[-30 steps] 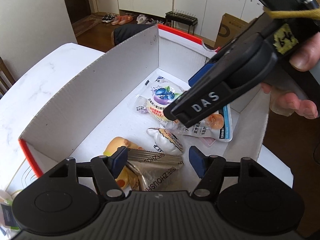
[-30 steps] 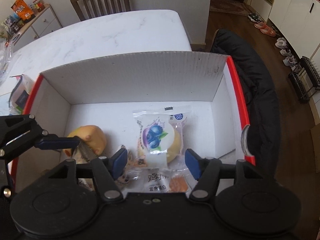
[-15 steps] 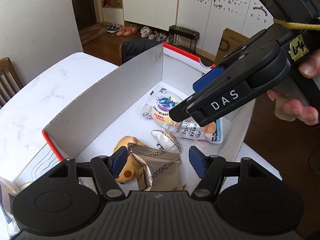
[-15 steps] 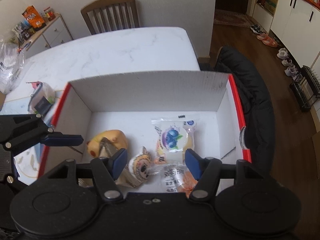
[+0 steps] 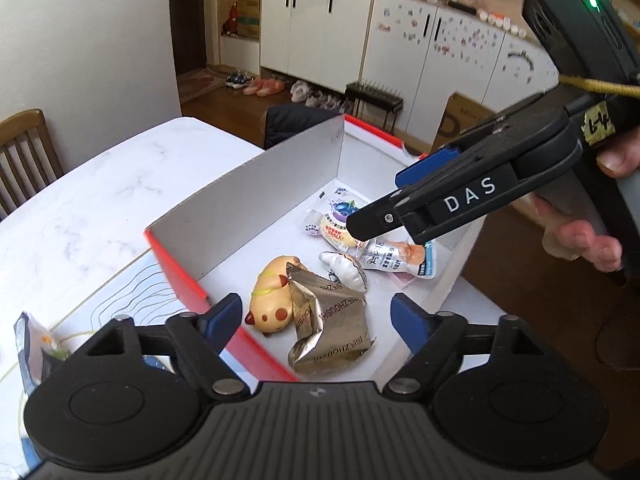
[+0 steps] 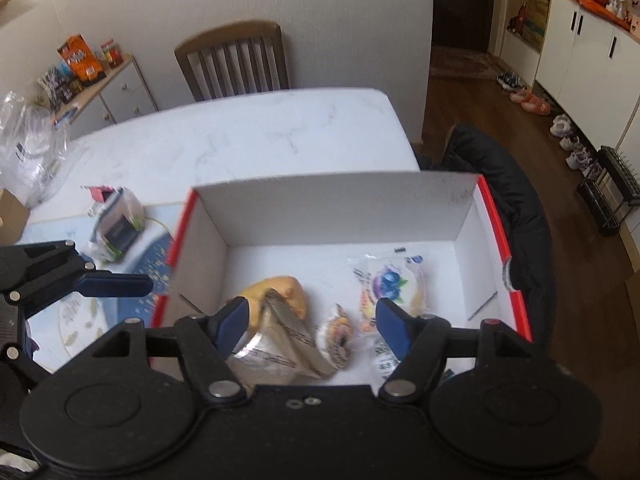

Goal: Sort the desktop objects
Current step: 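Withdraw both tools from the box back over the table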

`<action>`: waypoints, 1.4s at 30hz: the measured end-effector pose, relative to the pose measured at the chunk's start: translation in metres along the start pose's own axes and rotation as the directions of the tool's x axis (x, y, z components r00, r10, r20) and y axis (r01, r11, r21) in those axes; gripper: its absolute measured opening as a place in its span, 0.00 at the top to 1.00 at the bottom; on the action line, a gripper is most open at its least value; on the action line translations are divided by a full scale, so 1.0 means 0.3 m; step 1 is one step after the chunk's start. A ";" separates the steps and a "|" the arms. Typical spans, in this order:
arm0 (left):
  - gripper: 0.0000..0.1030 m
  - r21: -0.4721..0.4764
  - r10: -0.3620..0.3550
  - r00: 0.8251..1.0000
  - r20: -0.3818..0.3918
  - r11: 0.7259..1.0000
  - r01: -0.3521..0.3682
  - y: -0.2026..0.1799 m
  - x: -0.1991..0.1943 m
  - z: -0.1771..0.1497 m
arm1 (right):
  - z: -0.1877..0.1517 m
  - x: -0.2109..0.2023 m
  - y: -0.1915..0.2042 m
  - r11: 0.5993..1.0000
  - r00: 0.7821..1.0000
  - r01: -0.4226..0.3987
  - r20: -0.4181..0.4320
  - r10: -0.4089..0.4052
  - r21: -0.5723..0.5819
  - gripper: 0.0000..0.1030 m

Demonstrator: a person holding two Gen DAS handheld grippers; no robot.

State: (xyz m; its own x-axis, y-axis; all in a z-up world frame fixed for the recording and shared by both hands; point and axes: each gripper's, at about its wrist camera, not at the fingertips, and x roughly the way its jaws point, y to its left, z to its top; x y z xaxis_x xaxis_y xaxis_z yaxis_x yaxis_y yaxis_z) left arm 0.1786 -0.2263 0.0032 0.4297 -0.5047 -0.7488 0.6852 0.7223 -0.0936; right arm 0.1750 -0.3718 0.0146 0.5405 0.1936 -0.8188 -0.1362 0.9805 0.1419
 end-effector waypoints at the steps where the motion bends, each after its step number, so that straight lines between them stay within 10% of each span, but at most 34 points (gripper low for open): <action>1: 0.21 -0.009 -0.007 1.000 0.006 1.000 0.007 0.013 -0.018 -0.010 | -0.003 -0.009 0.017 1.000 1.000 -0.003 0.010 0.003 0.005 0.32; 11: 0.00 -0.023 -0.025 0.996 0.087 0.999 0.028 0.133 -0.198 -0.124 | 0.010 -0.022 0.236 1.000 0.999 -0.027 0.039 0.028 -0.011 0.31; 42: 0.00 -0.236 0.217 0.976 -0.013 0.948 -0.214 0.754 -0.440 -0.621 | 0.134 0.319 0.853 0.996 1.000 -0.007 -0.023 0.005 -0.084 0.31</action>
State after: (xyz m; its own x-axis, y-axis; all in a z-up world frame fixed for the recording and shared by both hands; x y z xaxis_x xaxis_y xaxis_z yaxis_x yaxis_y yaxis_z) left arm 0.1673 0.0919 -0.0413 0.5605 -0.3294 -0.7598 0.4183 0.9044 -0.0835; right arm 0.2254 -0.1009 -0.0052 0.5207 0.1978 -0.8305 -0.2096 0.9726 0.1002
